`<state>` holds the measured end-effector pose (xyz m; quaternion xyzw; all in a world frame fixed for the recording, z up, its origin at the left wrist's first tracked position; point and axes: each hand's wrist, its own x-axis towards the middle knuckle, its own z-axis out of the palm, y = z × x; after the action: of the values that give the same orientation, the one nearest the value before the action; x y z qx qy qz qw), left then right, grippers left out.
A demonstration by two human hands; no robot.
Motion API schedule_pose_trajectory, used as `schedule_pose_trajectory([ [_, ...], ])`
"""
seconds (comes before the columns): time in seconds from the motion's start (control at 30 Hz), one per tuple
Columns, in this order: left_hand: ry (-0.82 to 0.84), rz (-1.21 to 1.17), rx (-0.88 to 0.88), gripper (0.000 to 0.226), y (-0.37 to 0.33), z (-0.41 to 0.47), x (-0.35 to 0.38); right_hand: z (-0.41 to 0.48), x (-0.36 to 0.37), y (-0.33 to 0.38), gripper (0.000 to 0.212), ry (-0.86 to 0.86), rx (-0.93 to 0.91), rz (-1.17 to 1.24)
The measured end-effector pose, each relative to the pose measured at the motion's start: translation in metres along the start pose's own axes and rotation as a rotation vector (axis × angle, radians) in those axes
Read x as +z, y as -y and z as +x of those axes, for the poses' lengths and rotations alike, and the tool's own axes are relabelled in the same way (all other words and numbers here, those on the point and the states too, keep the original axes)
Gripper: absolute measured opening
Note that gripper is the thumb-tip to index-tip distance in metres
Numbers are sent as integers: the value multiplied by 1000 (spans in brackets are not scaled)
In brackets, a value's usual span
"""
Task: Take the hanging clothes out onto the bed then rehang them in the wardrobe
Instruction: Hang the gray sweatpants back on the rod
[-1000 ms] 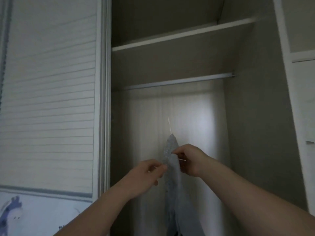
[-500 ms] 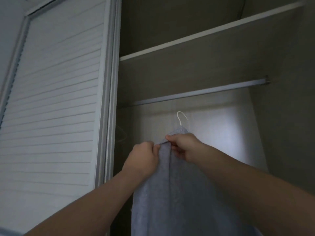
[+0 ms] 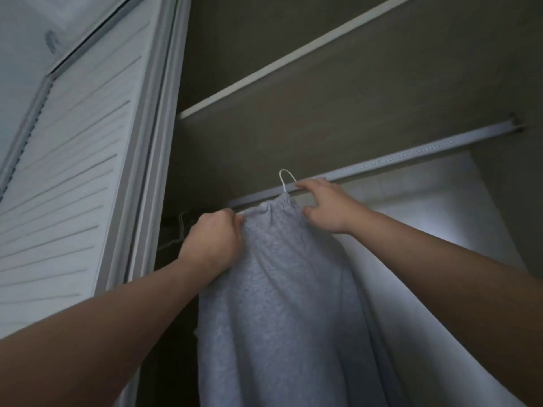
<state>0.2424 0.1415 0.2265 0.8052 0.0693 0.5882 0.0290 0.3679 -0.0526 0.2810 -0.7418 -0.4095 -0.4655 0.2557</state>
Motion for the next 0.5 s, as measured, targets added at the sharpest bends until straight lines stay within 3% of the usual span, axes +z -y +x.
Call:
schedule_pose_trajectory([
  [0.27,-66,182,-85,21,-1,59,23,59,42,-16,83,231,54,-33],
  [0.5,29,227,-110,25,6,61,56,63,88,-20,82,300,33,86],
])
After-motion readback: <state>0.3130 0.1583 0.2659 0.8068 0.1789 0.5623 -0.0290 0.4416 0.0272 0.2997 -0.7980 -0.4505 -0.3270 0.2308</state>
